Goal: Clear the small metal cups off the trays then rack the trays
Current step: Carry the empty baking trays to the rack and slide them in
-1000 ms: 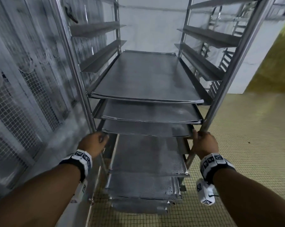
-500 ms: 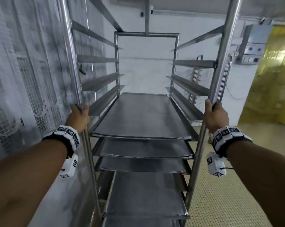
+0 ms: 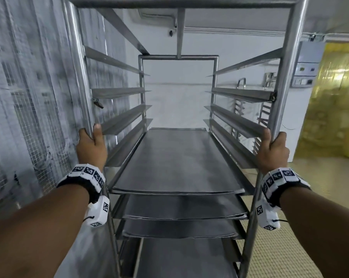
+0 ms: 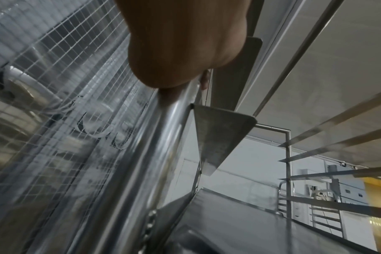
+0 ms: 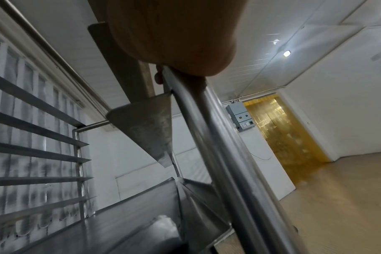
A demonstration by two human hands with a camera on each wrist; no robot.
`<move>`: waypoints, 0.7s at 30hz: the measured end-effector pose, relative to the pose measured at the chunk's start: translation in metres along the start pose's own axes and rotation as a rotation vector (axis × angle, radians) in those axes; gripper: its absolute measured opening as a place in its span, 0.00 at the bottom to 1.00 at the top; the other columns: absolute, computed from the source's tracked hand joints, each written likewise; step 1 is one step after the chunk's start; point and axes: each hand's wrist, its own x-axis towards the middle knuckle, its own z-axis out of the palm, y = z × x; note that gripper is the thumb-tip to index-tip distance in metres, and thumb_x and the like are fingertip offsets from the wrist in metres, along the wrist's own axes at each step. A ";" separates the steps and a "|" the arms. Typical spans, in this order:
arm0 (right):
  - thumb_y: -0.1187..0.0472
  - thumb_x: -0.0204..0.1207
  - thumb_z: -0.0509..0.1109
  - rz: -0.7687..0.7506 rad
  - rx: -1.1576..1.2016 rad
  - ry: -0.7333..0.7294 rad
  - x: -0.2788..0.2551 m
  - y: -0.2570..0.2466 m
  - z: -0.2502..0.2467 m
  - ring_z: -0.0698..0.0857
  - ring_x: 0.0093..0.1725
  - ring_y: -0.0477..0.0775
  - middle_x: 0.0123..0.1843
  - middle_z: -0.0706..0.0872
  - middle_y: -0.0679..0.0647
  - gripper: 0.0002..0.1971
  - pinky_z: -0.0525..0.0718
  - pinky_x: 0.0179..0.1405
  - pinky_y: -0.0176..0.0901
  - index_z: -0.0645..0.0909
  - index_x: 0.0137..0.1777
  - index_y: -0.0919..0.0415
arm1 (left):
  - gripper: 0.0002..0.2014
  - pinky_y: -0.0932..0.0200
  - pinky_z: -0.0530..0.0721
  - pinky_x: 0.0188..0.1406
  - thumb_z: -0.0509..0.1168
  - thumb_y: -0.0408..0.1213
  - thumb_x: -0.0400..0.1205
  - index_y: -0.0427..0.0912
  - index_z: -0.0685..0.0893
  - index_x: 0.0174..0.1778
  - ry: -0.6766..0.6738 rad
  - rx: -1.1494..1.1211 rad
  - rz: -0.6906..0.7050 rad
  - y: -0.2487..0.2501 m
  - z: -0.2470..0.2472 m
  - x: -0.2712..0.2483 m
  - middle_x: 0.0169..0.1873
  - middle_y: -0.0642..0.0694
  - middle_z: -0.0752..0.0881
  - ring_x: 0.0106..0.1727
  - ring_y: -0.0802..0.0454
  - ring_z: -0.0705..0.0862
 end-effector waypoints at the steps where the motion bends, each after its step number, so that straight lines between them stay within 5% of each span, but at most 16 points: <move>1: 0.41 0.88 0.54 0.012 0.002 0.002 -0.002 0.000 0.000 0.78 0.40 0.67 0.41 0.79 0.67 0.22 0.70 0.39 0.51 0.65 0.51 0.63 | 0.28 0.49 0.71 0.40 0.52 0.57 0.91 0.31 0.75 0.61 0.004 -0.003 -0.001 0.000 0.000 -0.001 0.51 0.28 0.87 0.49 0.31 0.85; 7: 0.41 0.88 0.53 0.036 0.028 0.002 -0.002 0.001 0.001 0.74 0.41 0.62 0.43 0.78 0.63 0.23 0.69 0.41 0.50 0.68 0.54 0.66 | 0.27 0.49 0.70 0.42 0.53 0.55 0.91 0.29 0.76 0.64 0.008 -0.012 0.010 0.007 -0.002 -0.005 0.56 0.25 0.86 0.55 0.27 0.85; 12: 0.42 0.88 0.53 0.003 0.053 0.005 0.007 0.012 -0.007 0.74 0.39 0.62 0.42 0.78 0.64 0.25 0.69 0.39 0.50 0.69 0.55 0.69 | 0.27 0.50 0.69 0.41 0.54 0.54 0.91 0.28 0.76 0.59 0.038 -0.039 0.019 0.017 -0.003 -0.020 0.51 0.25 0.85 0.51 0.30 0.84; 21: 0.39 0.87 0.52 -0.030 0.106 -0.038 0.027 0.036 -0.042 0.83 0.47 0.75 0.49 0.84 0.74 0.28 0.76 0.42 0.55 0.70 0.59 0.69 | 0.28 0.44 0.77 0.51 0.53 0.54 0.91 0.29 0.77 0.67 0.123 0.019 0.038 0.054 -0.011 -0.076 0.58 0.25 0.86 0.60 0.26 0.83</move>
